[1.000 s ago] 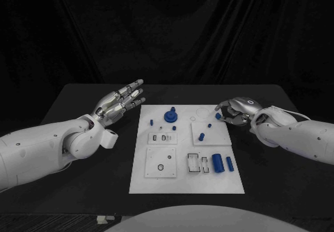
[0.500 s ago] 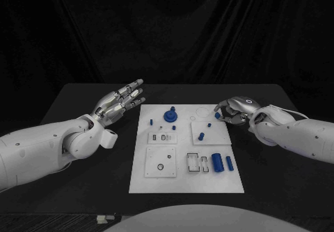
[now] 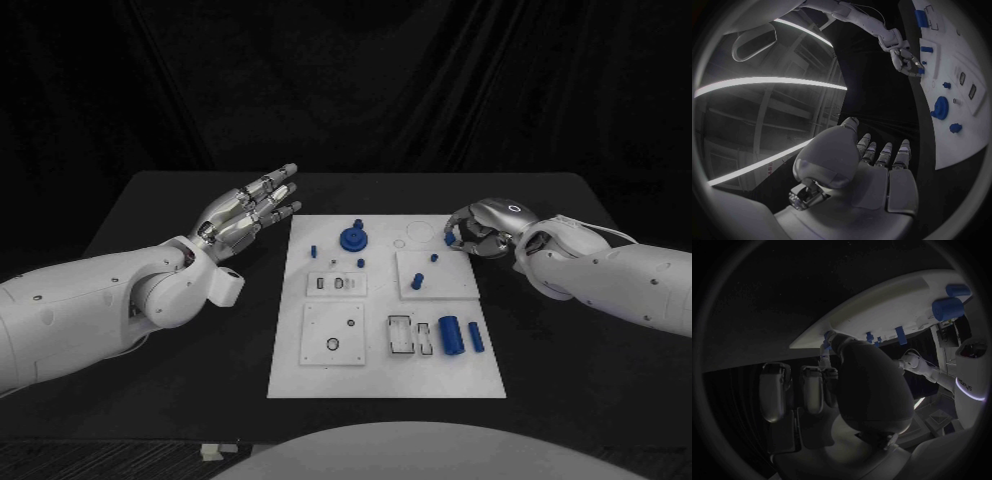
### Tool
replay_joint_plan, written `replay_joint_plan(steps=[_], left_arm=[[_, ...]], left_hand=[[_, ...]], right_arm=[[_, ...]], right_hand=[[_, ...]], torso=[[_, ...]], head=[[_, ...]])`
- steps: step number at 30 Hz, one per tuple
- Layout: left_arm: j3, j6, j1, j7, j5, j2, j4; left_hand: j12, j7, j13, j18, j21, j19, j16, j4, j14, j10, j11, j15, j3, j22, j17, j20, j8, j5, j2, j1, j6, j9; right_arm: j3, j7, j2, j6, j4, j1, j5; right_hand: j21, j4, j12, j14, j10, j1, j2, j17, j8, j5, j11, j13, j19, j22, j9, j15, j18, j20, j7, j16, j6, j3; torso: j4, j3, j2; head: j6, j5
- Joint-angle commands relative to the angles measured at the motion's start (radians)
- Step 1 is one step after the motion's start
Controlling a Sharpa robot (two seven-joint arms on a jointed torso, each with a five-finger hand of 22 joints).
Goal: Assemble the parts on the task board
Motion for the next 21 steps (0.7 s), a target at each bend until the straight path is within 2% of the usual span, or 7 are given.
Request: replay_joint_plan(steps=[1, 9, 14, 18, 21], left_arm=[[0.001, 0.010, -0.002, 0.015, 0.002, 0.001, 0.001], [0.001, 0.011, -0.004, 0.015, 0.002, 0.001, 0.001], [0.001, 0.011, -0.006, 0.014, 0.002, -0.001, 0.000], [0.001, 0.011, -0.006, 0.014, 0.002, -0.002, 0.000], [0.001, 0.011, -0.006, 0.013, 0.002, -0.002, -0.001]], left_hand=[[-0.003, 0.007, -0.001, 0.010, 0.004, 0.003, -0.004, -0.002, 0.000, -0.002, 0.006, 0.007, 0.005, 0.001, -0.002, 0.005, 0.003, 0.007, -0.001, 0.011, 0.000, 0.001], [-0.003, 0.007, -0.001, 0.010, 0.004, 0.003, -0.004, -0.002, 0.000, -0.002, 0.006, 0.007, 0.005, 0.001, -0.002, 0.005, 0.003, 0.007, -0.001, 0.011, 0.000, 0.001], [-0.003, 0.007, -0.001, 0.010, 0.004, 0.003, -0.004, -0.002, 0.000, -0.002, 0.006, 0.007, 0.005, 0.001, -0.002, 0.005, 0.003, 0.007, -0.001, 0.011, 0.000, 0.001], [-0.003, 0.007, -0.001, 0.010, 0.004, 0.003, -0.004, -0.002, 0.000, -0.002, 0.006, 0.007, 0.005, 0.001, -0.002, 0.005, 0.003, 0.007, -0.001, 0.011, 0.000, 0.001], [-0.003, 0.007, -0.001, 0.010, 0.004, 0.003, -0.004, -0.002, 0.000, -0.002, 0.006, 0.007, 0.005, 0.001, -0.002, 0.005, 0.003, 0.007, -0.001, 0.011, 0.000, 0.001]], right_arm=[[0.000, 0.000, 0.001, 0.011, -0.001, 0.001, -0.005], [0.000, -0.007, -0.002, -0.008, 0.003, 0.001, -0.005], [0.000, -0.019, -0.014, -0.038, 0.028, 0.004, -0.005], [0.000, -0.036, -0.025, -0.054, 0.059, 0.023, -0.005], [0.000, -0.055, -0.033, -0.053, 0.091, 0.047, -0.005]], right_hand=[[0.004, -0.004, 0.004, 0.090, 0.104, -0.011, 0.006, 0.206, 0.007, -0.004, 0.001, 0.263, 0.060, 0.235, 0.004, -0.002, 0.013, -0.004, 0.001, 0.002, 0.009, -0.002], [0.004, -0.003, 0.004, 0.090, 0.104, -0.016, 0.009, 0.205, 0.016, -0.004, 0.002, 0.263, 0.060, 0.235, 0.012, -0.001, 0.013, -0.004, 0.003, 0.002, 0.016, -0.005], [0.004, -0.003, 0.004, 0.090, 0.104, -0.018, 0.010, 0.205, 0.023, 0.001, 0.003, 0.263, 0.060, 0.235, 0.018, 0.000, 0.014, -0.003, 0.005, 0.002, 0.022, -0.007], [0.003, -0.005, 0.004, 0.090, 0.104, -0.017, 0.010, 0.204, 0.025, 0.005, 0.004, 0.263, 0.060, 0.235, 0.020, 0.001, 0.014, -0.002, 0.006, 0.001, 0.022, -0.007], [0.002, -0.006, 0.004, 0.089, 0.104, -0.016, 0.010, 0.202, 0.025, 0.008, 0.004, 0.263, 0.059, 0.234, 0.021, 0.001, 0.014, -0.002, 0.007, 0.000, 0.021, -0.007]], torso=[[-0.0001, -0.0001, 0.000], [-0.0005, 0.0000, 0.000], [-0.0005, 0.0002, -0.001], [-0.0006, 0.0001, -0.001], [-0.0007, -0.0001, 0.000]], head=[[-0.001, 0.000], [-0.003, 0.001], [-0.004, 0.005], [-0.004, 0.005], [-0.002, 0.004]])
